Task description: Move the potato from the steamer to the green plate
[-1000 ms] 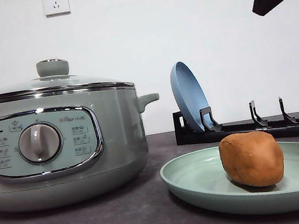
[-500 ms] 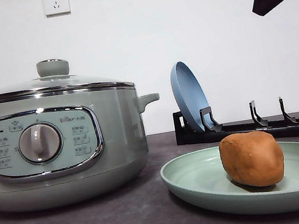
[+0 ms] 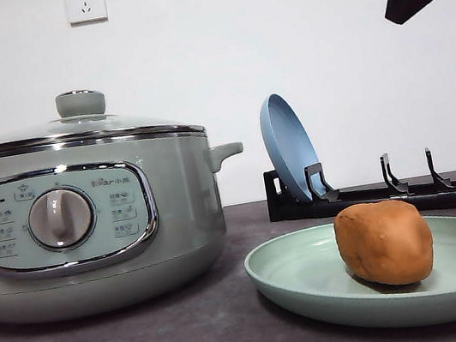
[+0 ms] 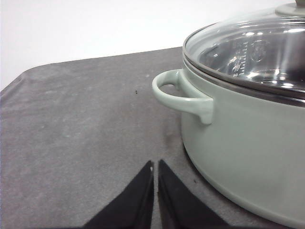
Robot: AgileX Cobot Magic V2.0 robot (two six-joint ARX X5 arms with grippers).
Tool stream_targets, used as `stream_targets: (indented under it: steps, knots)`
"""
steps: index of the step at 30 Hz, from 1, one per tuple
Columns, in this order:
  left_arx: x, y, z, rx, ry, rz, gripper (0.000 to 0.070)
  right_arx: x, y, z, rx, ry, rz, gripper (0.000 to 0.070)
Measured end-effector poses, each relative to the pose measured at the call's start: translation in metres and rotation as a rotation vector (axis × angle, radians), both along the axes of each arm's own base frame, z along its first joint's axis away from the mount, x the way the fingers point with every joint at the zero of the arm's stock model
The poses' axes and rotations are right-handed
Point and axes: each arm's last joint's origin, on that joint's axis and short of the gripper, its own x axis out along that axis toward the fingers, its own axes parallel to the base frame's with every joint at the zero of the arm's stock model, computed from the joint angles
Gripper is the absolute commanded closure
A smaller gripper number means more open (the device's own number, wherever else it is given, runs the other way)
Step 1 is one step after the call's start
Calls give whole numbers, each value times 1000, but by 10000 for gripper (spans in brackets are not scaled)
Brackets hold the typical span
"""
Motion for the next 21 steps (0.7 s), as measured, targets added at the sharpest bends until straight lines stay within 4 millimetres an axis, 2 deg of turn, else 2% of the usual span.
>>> stream_targets:
  steps: [5,12,16,21]
  knots:
    - [0,0,0,0,0,0,691,3,-10,6,-16,-91,-59,700]
    - [0,0,0,0,0,0,691,3,-51,25,109,-395,-284,700]
    - [0,0,0,0,0,0,691,-6,-76,20,117,-554,-427,700]
    - [0,0,0,0,0,0,691,-19,-97,1,102,-727,-561,700]
